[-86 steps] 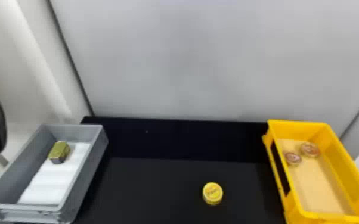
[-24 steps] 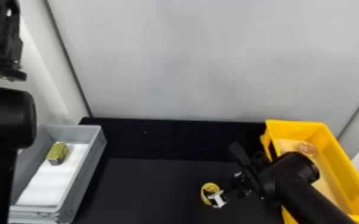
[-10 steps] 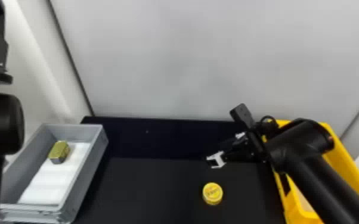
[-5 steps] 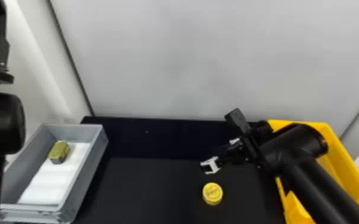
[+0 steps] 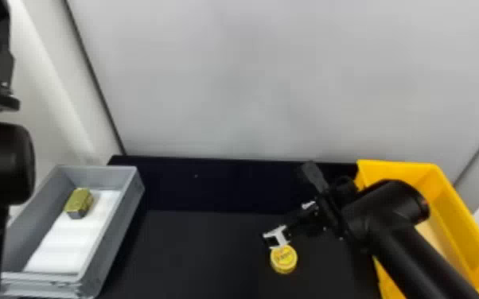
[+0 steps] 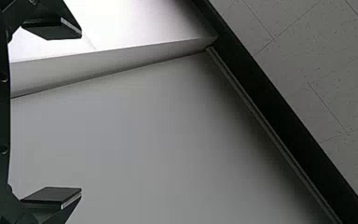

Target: Pick up the round yellow can and place it in the yellow rectangular box

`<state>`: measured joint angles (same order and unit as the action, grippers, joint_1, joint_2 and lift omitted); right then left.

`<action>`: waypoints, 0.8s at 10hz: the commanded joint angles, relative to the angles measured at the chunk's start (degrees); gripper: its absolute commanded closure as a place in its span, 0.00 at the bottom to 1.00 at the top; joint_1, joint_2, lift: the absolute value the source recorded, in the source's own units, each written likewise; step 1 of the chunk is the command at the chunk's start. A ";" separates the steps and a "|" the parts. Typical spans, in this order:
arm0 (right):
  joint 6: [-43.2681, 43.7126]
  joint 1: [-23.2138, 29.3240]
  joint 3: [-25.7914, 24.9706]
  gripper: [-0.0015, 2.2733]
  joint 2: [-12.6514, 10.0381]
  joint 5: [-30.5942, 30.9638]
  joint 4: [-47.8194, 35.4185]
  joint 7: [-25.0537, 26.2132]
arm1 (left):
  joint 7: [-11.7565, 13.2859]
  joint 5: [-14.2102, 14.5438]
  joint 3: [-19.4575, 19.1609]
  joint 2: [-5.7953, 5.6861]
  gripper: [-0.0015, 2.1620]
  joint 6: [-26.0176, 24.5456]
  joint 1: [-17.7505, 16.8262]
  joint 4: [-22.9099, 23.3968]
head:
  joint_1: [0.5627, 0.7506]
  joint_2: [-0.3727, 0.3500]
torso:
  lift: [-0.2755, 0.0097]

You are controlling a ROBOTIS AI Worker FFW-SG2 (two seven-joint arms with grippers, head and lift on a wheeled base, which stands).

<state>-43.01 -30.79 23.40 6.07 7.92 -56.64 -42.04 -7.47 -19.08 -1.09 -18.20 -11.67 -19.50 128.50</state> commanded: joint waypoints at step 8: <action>-3.42 4.07 1.93 0.07 -0.09 1.05 -5.76 -3.16 | 0.17 0.00 -1.11 -0.36 0.05 -0.47 0.96 0.70 | 0.53 0.59 | 0.93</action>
<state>-45.69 -27.23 25.05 5.78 8.68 -61.39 -44.97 -7.34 -19.07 -1.71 -18.34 -11.94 -18.96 128.82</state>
